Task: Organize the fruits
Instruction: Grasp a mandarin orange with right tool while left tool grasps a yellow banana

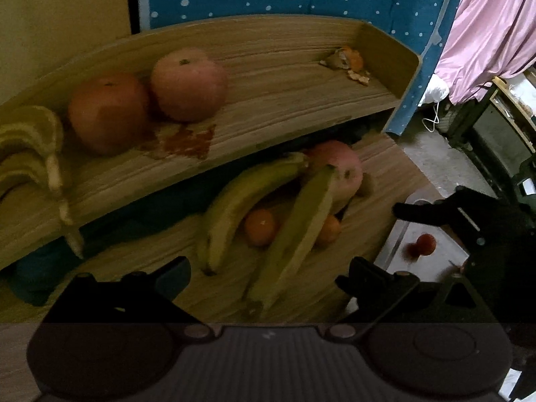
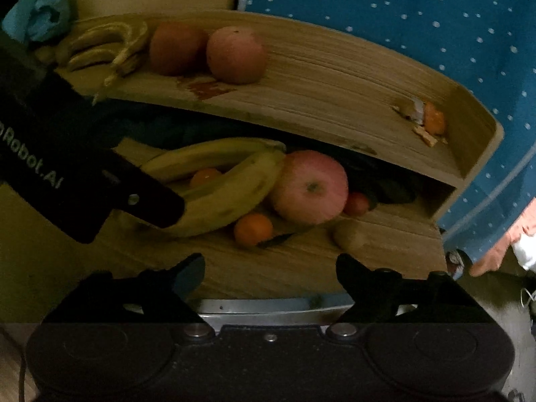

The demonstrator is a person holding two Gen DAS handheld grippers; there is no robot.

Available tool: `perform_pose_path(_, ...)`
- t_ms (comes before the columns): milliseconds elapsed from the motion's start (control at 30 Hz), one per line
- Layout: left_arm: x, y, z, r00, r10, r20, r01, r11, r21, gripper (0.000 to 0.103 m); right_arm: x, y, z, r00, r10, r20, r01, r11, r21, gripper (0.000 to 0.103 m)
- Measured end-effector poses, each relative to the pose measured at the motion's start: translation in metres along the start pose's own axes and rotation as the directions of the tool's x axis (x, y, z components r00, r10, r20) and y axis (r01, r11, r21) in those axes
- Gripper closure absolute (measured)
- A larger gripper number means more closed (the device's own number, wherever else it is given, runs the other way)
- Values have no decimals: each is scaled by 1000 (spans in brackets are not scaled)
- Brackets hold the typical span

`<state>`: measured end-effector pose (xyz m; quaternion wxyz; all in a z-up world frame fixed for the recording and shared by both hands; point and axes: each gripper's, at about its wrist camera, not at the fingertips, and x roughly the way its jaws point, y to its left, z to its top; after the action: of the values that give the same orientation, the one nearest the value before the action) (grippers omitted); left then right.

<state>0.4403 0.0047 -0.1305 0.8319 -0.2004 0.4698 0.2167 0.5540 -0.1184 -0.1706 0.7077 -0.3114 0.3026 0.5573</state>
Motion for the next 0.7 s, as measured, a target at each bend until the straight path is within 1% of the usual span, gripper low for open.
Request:
perform_pose_path(67, 3, -2, 1, 1000, -8, -1, 8, 1000, -3, 3, 2, -2, 0, 1000, 12, -5, -12, 1000, -11, 21)
perform_pose_path(267, 10, -8, 5, 1000, -22, -10, 22, 1000, -11, 17, 5, -8, 0, 999, 41, -5, -41, 998, -52, 29)
perform_pose_path(333, 12, -9, 5, 1000, -24, -15, 24, 1000, -9, 22, 7, -10, 2, 999, 52, -3, -52, 996, -66, 30)
perform_pose_path(400, 16, -10, 7, 1000, -21, -18, 20, 1000, -4, 25, 8, -11, 3, 998, 65, -3, -66, 995, -80, 32)
perform_pose_path(533, 26, -11, 10, 999, 3, -41, -2, 1000, 8, 37, 11, -10, 6, 997, 82, -7, -83, 991, -108, 37)
perform_pose_path(600, 31, -12, 11, 999, 8, -53, -8, 1000, 15, 40, 11, -9, 8, 996, 91, -4, -91, 989, -115, 39)
perform_pose_path(700, 37, -15, 13, 998, 11, -62, -9, 1000, 24, 41, 14, -9, 11, 995, 100, -2, -100, 988, -117, 41)
